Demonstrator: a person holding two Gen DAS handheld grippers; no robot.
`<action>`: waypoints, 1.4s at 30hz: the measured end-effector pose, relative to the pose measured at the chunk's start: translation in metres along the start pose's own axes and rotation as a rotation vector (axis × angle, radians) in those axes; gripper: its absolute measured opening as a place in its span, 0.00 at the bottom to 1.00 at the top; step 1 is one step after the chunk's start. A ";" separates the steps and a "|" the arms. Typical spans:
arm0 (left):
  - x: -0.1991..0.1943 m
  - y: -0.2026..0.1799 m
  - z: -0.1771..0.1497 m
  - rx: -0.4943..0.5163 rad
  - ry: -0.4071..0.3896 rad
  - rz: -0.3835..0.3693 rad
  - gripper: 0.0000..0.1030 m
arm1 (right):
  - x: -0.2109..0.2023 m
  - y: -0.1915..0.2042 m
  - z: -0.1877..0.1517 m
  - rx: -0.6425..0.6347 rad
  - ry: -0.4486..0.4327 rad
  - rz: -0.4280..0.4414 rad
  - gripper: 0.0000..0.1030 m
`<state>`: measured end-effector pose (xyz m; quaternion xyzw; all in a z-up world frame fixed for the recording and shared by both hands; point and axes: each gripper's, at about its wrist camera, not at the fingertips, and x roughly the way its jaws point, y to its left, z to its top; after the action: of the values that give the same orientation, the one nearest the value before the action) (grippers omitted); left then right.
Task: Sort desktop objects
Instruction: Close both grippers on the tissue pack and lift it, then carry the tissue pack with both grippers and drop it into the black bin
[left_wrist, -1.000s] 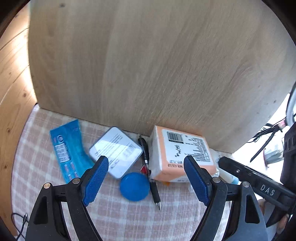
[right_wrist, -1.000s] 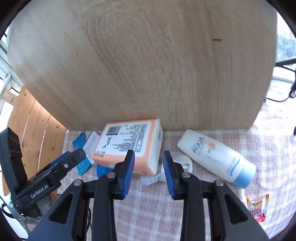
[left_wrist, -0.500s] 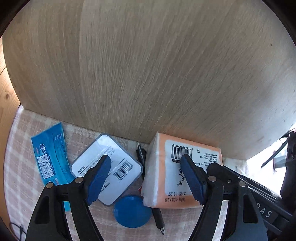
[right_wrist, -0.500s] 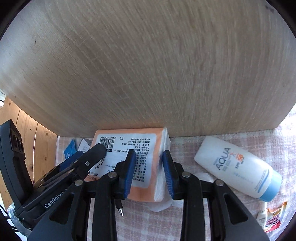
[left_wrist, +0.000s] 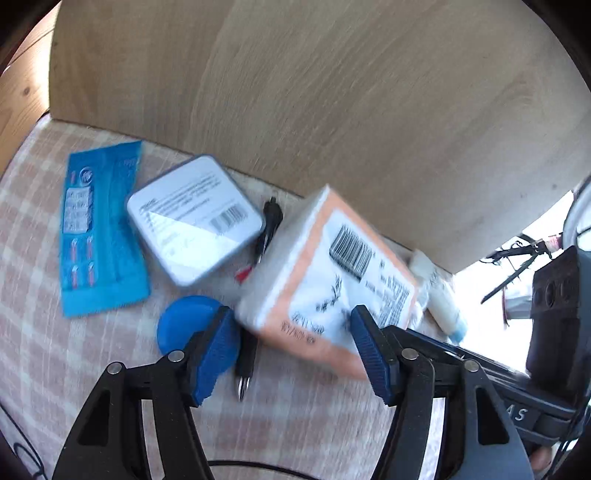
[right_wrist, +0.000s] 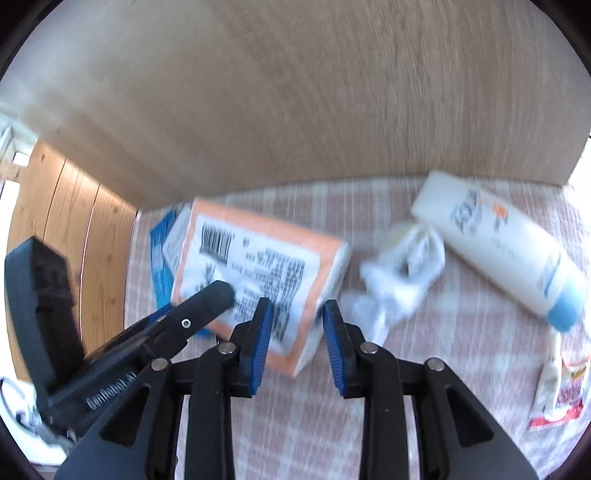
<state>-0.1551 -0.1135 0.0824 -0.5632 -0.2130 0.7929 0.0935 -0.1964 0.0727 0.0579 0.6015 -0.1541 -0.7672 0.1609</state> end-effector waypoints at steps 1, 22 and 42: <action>-0.007 0.002 -0.004 -0.003 -0.016 0.017 0.63 | -0.011 0.004 0.000 -0.029 -0.049 -0.029 0.25; -0.054 -0.006 0.040 -0.025 -0.029 0.033 0.64 | 0.048 0.032 0.062 -0.117 -0.028 -0.060 0.53; -0.090 -0.018 -0.051 0.074 -0.006 -0.049 0.57 | 0.006 0.013 -0.065 -0.098 -0.023 -0.055 0.47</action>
<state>-0.0782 -0.1210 0.1533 -0.5515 -0.1974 0.7995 0.1329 -0.1341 0.0555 0.0433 0.5882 -0.1019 -0.7847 0.1672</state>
